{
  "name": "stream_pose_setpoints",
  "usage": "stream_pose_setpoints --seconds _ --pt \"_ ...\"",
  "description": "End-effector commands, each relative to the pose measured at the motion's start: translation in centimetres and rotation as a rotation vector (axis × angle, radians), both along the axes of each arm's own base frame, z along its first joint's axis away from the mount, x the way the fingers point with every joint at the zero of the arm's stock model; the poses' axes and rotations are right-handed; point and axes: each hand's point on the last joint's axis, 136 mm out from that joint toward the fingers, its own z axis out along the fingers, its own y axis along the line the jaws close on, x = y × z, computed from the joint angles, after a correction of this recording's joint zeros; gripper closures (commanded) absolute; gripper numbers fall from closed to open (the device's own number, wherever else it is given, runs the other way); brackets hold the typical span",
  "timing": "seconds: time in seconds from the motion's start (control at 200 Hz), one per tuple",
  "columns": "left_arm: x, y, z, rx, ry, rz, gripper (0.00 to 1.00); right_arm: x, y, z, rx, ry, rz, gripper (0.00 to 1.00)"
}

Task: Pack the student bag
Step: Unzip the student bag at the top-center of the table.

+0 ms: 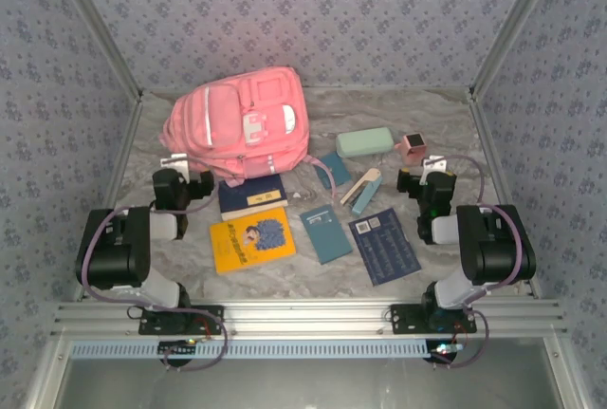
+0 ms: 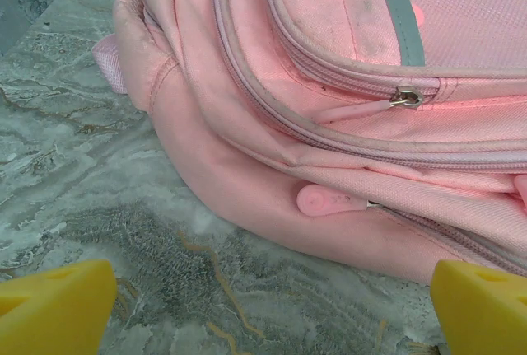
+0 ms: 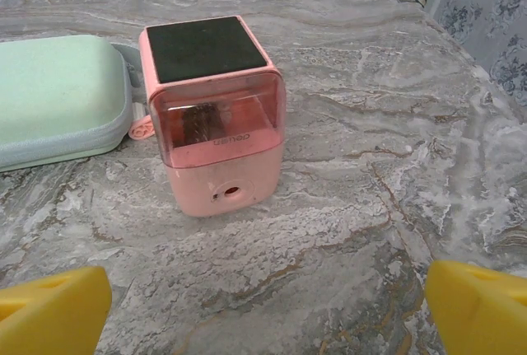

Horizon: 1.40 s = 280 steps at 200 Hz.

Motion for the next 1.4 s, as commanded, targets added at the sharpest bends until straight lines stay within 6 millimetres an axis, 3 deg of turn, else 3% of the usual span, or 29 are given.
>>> stream_pose_setpoints --seconds 0.0,1.004,1.129,1.189,1.284,1.394 --pt "0.7 -0.2 1.3 0.007 -0.047 -0.005 0.02 0.5 0.8 0.9 0.003 -0.023 0.039 0.0" --pt "0.7 -0.2 1.3 0.006 -0.046 -0.006 0.02 0.5 -0.1 0.9 0.064 -0.026 0.041 0.0" --pt "0.2 -0.9 3.4 0.013 -0.069 -0.04 0.02 -0.2 -0.1 2.0 0.018 -0.074 0.013 0.0" --pt "-0.2 -1.4 4.8 0.041 -0.071 -0.046 0.02 -0.6 0.4 4.0 -0.046 -0.11 0.008 0.0" --pt "-1.2 -3.8 8.8 0.138 -0.143 -0.134 0.02 -0.8 2.9 6.6 -0.111 -0.108 0.072 0.0" --pt "-2.9 -6.7 14.2 0.213 -0.248 -0.218 0.02 -2.1 5.7 11.9 -0.109 -0.291 0.127 0.0"
